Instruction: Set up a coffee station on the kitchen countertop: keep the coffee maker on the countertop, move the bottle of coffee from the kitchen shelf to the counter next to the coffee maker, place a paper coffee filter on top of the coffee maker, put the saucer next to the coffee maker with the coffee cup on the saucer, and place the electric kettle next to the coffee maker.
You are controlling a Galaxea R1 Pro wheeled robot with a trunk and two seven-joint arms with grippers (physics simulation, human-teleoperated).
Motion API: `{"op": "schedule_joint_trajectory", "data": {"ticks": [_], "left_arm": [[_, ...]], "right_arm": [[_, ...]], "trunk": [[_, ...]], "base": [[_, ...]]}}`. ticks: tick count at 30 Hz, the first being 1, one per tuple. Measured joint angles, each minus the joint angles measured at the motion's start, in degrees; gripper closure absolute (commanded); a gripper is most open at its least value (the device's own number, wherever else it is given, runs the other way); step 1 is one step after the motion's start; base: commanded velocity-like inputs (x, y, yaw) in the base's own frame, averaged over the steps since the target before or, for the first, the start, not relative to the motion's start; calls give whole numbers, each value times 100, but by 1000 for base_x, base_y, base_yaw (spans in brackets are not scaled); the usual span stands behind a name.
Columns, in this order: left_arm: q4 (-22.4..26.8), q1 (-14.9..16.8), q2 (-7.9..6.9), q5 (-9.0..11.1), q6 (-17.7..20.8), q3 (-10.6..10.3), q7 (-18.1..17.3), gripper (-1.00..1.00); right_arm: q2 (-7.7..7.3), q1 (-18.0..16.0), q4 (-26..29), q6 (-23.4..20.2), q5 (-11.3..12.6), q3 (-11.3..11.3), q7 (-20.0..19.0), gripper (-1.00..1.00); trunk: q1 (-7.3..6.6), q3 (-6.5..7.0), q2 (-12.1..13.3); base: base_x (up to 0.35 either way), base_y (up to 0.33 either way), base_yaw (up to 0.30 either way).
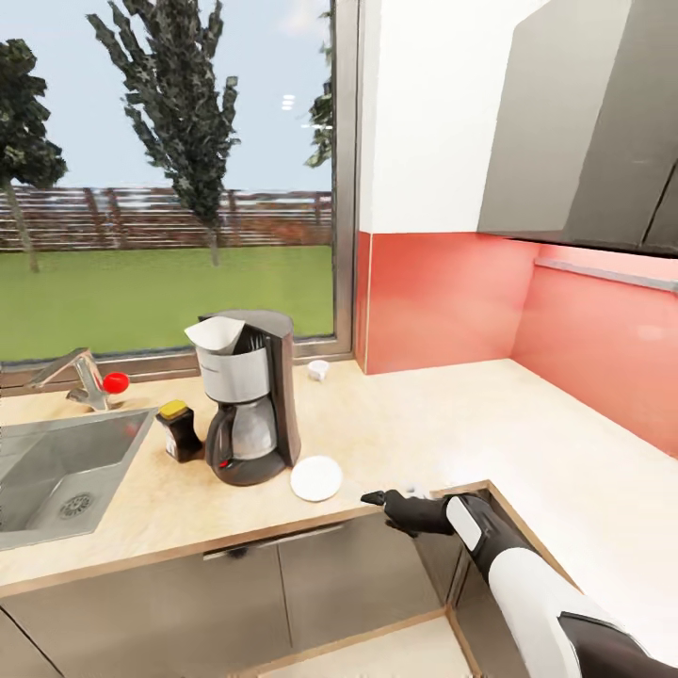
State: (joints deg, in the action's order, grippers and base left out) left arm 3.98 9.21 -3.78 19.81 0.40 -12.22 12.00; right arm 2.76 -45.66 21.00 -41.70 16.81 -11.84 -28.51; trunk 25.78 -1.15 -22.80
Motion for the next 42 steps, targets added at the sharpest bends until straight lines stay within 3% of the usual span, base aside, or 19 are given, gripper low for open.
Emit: {"op": "schedule_joint_trajectory", "data": {"ticks": [5,14,17,22,28,30,33,34,35,38,40,41,42], "left_arm": [[-4,0,-28,4,-3,5,1,-100],[-238,-17,-79,-1,-7,-6,-12,-100],[-268,-164,-95,-8,-34,-16,-18,-100],[-270,-236,-117,-17,-45,-28,-20,-100],[-270,-253,-111,-72,-47,-32,-24,-100],[-275,-254,-112,-137,-37,-31,-26,-100],[-330,-277,-104,-218,-15,-29,-40,-100],[-349,-289,-84,-243,-5,-31,-46,-100],[-355,-296,-70,-269,0,-29,-40,-100],[-363,-303,-52,-346,8,-21,-33,-100],[-365,-306,-46,-367,0,-14,-47,-100],[-366,-309,-24,-380,-21,-6,-66,-100],[-366,-311,-7,-381,-27,-1,-71,-100]], "right_arm": [[26,0,28,0,2,4,-8,-100],[68,1,640,0,-5,13,-6,-100],[76,1,930,0,-4,26,-6,-100],[98,1,1758,0,-7,40,15,-100],[261,0,2891,-6,-50,323,224,-100],[344,-5,3179,-10,-53,450,635,-100],[545,-60,3584,-14,-19,793,2038,-100],[640,-133,3731,-14,-34,1036,2700,-100],[703,-195,3796,-18,-65,1237,3051,-100],[724,-342,3852,9,-116,1814,3668,-100],[724,-458,3829,83,-124,2076,3926,-100],[724,-787,3577,297,-143,2307,4297,-100],[724,-949,3415,373,-139,2343,4396,-100]], "trunk": [[1,0,0],[-3,0,-1],[-3,0,-1],[-3,0,-1],[-3,0,-1],[-3,0,-1],[-3,0,-1],[-3,1,-1],[-3,0,-1],[-3,0,-1],[-3,0,-1],[-2,2,1],[-3,1,-1]], "base": [[-289,-99,0],[-74,-5,0],[-1,0,0],[0,0,0],[0,0,0],[0,0,0],[0,0,0],[0,0,0],[0,0,0],[0,0,0],[0,0,0],[0,0,0],[0,0,0]]}}
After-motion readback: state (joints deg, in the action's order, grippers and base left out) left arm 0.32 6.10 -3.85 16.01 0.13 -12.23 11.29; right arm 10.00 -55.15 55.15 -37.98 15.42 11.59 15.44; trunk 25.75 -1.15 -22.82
